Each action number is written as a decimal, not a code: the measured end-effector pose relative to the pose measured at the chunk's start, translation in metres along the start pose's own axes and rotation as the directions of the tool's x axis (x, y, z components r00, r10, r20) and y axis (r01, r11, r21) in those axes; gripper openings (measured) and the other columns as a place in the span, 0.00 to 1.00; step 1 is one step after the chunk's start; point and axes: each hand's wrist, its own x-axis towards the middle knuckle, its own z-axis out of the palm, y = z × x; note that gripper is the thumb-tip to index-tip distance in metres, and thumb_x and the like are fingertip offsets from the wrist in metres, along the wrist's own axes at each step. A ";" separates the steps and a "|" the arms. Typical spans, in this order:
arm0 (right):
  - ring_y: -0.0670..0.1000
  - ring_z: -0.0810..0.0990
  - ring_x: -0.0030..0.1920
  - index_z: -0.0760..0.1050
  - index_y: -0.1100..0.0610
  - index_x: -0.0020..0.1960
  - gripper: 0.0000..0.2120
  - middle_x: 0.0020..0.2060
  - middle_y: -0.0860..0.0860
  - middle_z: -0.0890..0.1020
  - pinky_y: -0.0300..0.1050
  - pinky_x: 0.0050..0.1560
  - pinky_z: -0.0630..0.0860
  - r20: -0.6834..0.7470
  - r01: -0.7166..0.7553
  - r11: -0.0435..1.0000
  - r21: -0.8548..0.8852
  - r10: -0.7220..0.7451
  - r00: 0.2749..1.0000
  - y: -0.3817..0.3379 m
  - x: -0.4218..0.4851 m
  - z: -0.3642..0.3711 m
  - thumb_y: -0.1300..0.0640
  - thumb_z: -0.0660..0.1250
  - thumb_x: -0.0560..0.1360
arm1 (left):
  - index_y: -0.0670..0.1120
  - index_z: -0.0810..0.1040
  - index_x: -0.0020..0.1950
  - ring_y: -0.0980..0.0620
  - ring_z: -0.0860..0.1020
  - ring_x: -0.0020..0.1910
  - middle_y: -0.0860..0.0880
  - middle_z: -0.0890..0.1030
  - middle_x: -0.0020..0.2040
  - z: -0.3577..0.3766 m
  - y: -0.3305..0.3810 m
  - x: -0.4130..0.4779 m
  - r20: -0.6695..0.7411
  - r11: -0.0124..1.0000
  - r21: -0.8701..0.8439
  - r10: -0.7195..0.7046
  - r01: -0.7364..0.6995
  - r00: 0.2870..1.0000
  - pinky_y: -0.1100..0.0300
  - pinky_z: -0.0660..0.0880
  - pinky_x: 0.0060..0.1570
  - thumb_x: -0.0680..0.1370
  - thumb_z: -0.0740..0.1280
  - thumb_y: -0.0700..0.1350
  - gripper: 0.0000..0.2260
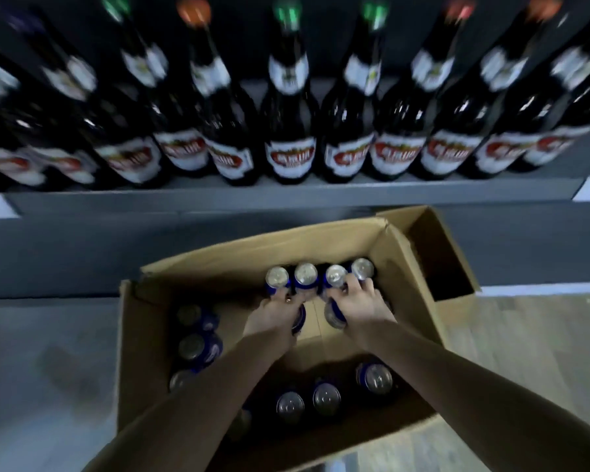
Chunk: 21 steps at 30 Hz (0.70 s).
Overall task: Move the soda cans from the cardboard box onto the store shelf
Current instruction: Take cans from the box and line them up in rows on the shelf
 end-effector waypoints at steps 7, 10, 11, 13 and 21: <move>0.63 0.69 0.63 0.66 0.54 0.65 0.22 0.62 0.58 0.66 0.53 0.61 0.72 -0.085 0.210 0.958 -0.197 -0.230 0.970 -0.039 -0.107 -0.154 0.56 0.66 0.72 | 0.53 0.63 0.68 0.42 0.75 0.61 0.47 0.71 0.63 -0.145 0.049 -0.125 -0.160 0.993 0.111 0.045 -0.027 0.986 0.51 0.73 0.57 0.70 0.72 0.49 0.30; 0.63 0.70 0.63 0.63 0.56 0.68 0.28 0.61 0.57 0.67 0.54 0.61 0.73 -0.174 0.255 0.930 -0.264 -0.306 0.936 -0.059 -0.154 -0.236 0.58 0.68 0.70 | 0.49 0.62 0.70 0.42 0.74 0.63 0.45 0.70 0.65 -0.217 0.065 -0.188 -0.238 0.992 0.120 0.060 -0.032 0.969 0.49 0.73 0.60 0.69 0.72 0.47 0.32; 0.62 0.71 0.62 0.63 0.57 0.67 0.29 0.61 0.57 0.67 0.54 0.61 0.73 -0.221 0.278 0.916 -0.288 -0.346 0.912 -0.065 -0.171 -0.264 0.57 0.69 0.70 | 0.49 0.63 0.69 0.43 0.74 0.62 0.45 0.71 0.65 -0.241 0.069 -0.210 -0.270 0.993 0.111 0.070 -0.041 0.960 0.49 0.74 0.59 0.69 0.72 0.47 0.32; 0.62 0.72 0.60 0.63 0.57 0.67 0.30 0.60 0.57 0.69 0.51 0.59 0.72 -0.289 0.320 0.879 -0.353 -0.428 0.856 -0.075 -0.207 -0.316 0.54 0.71 0.69 | 0.50 0.65 0.68 0.45 0.74 0.60 0.46 0.72 0.62 -0.283 0.073 -0.252 -0.355 0.992 0.096 0.109 -0.079 0.928 0.51 0.74 0.57 0.67 0.73 0.47 0.31; 0.55 0.74 0.54 0.66 0.55 0.65 0.32 0.56 0.55 0.72 0.48 0.53 0.76 -0.456 0.346 0.876 -0.336 -0.473 0.754 -0.098 -0.292 -0.462 0.56 0.76 0.65 | 0.51 0.68 0.66 0.49 0.73 0.57 0.48 0.74 0.60 -0.421 0.091 -0.343 -0.557 0.973 0.172 0.225 -0.153 0.800 0.54 0.75 0.54 0.67 0.76 0.49 0.30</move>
